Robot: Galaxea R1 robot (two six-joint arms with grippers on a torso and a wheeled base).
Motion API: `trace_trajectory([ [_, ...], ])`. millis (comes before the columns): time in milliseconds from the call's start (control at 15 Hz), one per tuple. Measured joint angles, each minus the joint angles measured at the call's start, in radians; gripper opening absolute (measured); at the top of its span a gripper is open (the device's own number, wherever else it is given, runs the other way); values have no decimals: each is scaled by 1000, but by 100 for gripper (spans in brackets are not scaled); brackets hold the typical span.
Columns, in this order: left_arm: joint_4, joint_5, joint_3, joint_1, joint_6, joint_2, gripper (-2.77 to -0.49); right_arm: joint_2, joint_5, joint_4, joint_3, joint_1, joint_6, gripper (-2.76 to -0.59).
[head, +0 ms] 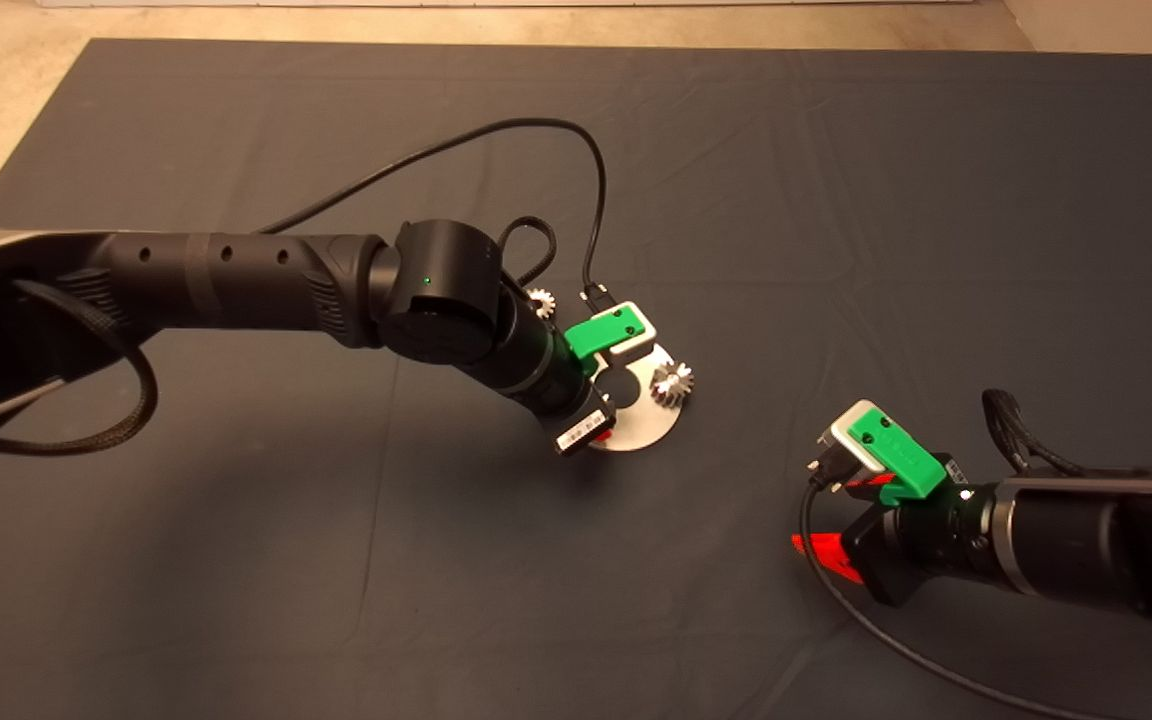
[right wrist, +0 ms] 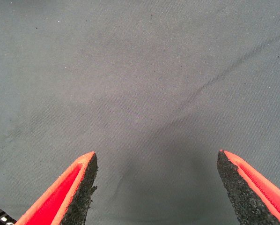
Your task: Install three planetary gears onto the carrier pins
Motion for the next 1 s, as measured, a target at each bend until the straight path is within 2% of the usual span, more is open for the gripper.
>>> trace_trajectory([
  [533,0,-7,0,1,1,-5,-256,0,0,0,0,0,0,-147],
  [667,0,-21,1,4,3,-11,-256,0,0,0,0,0,0,-147],
  [1000,4,-21,1,6,14,-13,-256,0,0,0,0,0,0,-147],
])
